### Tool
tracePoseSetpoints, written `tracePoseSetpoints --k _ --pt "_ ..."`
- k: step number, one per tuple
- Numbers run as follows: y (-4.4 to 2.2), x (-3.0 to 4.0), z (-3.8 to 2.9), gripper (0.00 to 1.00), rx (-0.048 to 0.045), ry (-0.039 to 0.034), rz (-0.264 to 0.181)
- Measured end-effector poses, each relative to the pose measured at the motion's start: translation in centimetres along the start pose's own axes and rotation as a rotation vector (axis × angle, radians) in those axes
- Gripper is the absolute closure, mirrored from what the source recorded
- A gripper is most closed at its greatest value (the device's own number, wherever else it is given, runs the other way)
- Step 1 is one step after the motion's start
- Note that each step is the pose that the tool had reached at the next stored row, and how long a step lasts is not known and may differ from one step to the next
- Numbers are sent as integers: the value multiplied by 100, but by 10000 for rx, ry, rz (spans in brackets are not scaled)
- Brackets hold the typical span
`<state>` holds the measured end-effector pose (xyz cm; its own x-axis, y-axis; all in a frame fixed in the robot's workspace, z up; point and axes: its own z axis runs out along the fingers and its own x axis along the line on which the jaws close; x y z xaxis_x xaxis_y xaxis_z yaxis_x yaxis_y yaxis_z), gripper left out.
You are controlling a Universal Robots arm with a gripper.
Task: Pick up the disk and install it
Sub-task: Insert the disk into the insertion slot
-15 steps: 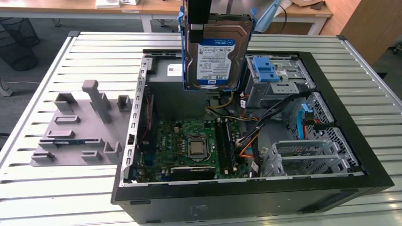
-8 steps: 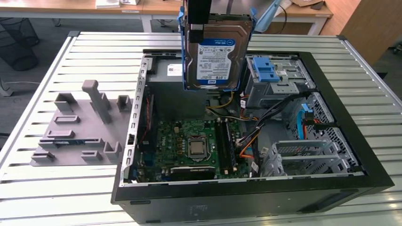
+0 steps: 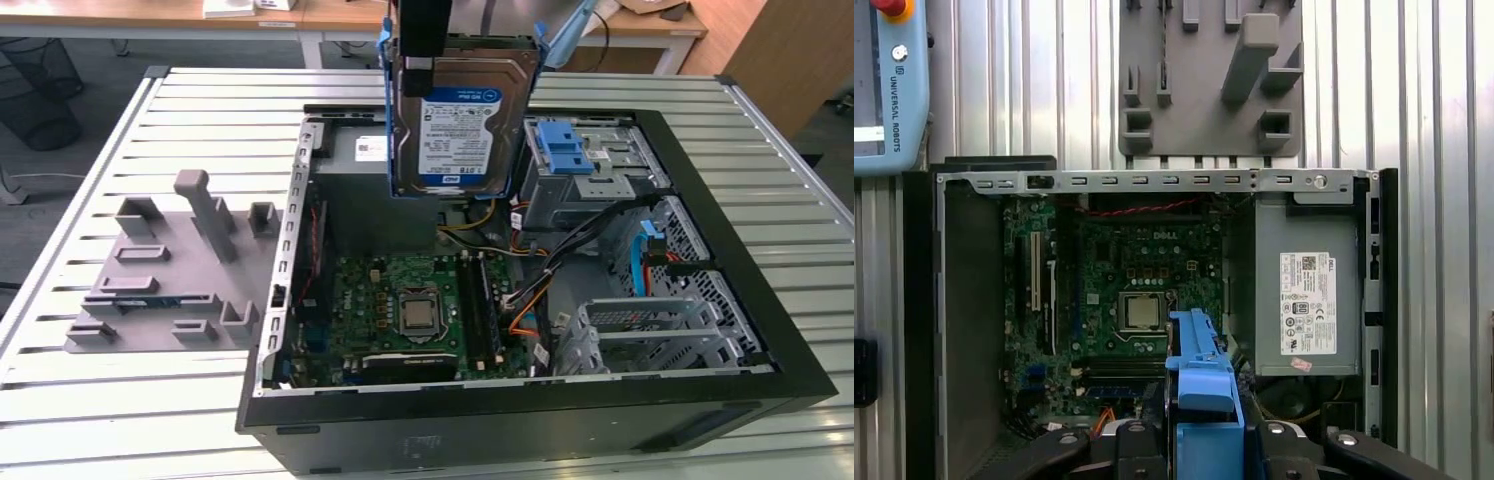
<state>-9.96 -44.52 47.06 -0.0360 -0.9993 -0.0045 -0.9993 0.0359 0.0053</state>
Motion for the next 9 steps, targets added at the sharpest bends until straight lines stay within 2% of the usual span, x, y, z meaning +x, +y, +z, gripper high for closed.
tracePoseSetpoints --k 9 --pt "-9 242 -1 64 0 1 0"
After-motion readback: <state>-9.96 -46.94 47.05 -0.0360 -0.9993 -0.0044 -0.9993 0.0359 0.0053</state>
